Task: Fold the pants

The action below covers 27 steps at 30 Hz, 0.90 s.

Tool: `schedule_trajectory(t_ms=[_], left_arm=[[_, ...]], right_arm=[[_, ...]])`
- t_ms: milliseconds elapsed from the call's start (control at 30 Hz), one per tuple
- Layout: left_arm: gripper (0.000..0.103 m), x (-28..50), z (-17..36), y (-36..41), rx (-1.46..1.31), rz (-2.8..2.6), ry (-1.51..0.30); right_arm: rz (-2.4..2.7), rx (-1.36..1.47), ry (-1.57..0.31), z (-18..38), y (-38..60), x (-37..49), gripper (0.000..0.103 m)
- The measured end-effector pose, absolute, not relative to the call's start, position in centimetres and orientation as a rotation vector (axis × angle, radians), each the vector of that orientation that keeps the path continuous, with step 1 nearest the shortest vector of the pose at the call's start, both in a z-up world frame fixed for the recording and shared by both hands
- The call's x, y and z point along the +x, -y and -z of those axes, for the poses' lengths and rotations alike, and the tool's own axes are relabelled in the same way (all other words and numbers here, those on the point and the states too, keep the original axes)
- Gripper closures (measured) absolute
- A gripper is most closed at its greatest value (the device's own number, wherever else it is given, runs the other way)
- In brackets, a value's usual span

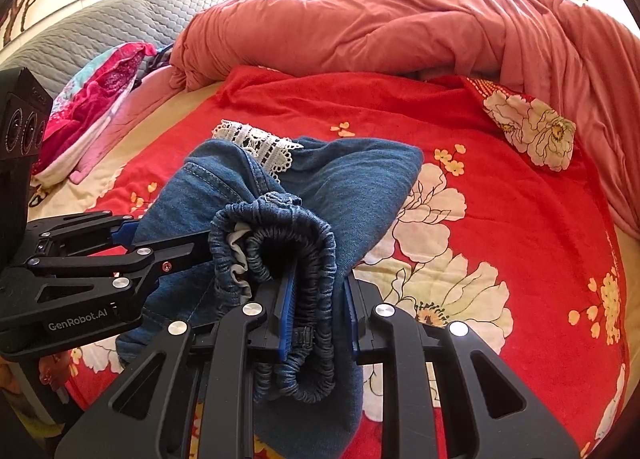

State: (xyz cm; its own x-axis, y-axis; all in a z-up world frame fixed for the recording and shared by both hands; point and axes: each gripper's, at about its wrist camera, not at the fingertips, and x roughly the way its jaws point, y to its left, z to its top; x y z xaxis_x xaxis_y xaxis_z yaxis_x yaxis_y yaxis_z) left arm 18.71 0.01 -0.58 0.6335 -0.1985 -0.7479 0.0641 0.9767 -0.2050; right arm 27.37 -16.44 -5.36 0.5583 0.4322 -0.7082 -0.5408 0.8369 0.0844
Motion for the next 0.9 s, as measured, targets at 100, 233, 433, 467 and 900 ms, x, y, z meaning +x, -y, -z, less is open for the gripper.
schedule_trajectory(t_ms=[100, 233, 433, 467, 900], left_arm=[[0.075, 19.1, 1.1, 0.0, -0.166, 0.148, -0.88], [0.075, 19.4, 1.7, 0.0, -0.159, 0.142, -0.882], [0.075, 19.5, 2.9, -0.4, -0.165, 0.123, -0.898], [0.075, 19.6, 3.0, -0.4, -0.164, 0.121, -0.899], [0.074, 19.5, 4.2, -0.8, -0.156, 0.087, -0.912]], right_arm=[[-0.571, -0.143, -0.806, 6.0, 16.4, 27.8, 0.084], [-0.566, -0.142, -0.814, 6.4, 16.3, 28.2, 0.084], [-0.558, -0.132, -0.835, 7.3, 16.4, 28.4, 0.084], [-0.556, -0.131, -0.838, 7.4, 16.4, 28.5, 0.084], [-0.506, -0.129, -0.874, 9.3, 17.1, 29.2, 0.076]])
